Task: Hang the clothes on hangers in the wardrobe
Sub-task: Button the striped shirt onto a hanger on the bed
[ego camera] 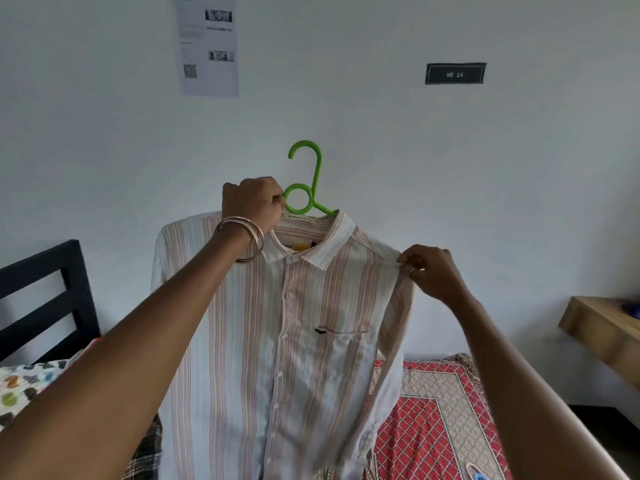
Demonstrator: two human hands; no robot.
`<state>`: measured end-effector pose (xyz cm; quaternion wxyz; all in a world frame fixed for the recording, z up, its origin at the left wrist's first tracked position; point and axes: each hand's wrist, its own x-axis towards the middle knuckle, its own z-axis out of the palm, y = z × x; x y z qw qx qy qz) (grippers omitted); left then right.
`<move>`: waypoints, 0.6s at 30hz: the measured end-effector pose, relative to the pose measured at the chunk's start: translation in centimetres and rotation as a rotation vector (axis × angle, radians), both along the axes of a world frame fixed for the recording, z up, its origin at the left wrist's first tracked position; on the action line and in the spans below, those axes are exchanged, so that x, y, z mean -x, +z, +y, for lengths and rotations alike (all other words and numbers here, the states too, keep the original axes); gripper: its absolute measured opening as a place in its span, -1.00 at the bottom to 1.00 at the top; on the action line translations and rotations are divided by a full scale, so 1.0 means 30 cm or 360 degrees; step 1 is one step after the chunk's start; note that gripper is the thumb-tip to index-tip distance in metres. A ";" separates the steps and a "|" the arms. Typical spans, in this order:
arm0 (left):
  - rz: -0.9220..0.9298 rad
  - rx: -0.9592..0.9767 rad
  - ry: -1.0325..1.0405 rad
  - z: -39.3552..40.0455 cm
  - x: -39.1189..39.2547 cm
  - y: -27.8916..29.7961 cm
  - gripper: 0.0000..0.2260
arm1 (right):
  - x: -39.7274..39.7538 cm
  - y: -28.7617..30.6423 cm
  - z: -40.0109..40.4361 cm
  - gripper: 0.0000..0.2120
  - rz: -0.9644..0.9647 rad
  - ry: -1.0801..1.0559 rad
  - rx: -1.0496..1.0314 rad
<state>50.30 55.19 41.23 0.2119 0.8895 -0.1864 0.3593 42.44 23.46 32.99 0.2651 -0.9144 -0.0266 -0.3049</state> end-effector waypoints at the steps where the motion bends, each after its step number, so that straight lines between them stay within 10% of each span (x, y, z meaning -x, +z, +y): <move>1: -0.0013 0.0003 -0.0022 0.005 -0.004 -0.005 -0.83 | 0.002 0.017 -0.022 -0.79 0.0083 0.0038 -0.0072; 6: -0.0059 0.0065 -0.0129 0.041 -0.005 -0.019 -0.84 | 0.026 0.063 -0.052 -0.79 0.0339 0.0369 -0.0947; 10: 0.0043 0.0178 -0.0188 -0.002 -0.001 -0.041 -0.82 | 0.017 0.075 -0.072 -0.77 0.0705 0.0256 -0.0387; 18: 0.0252 0.0263 -0.0180 -0.104 -0.006 0.001 -0.64 | -0.003 0.123 0.076 -0.77 -0.0047 0.0168 0.0023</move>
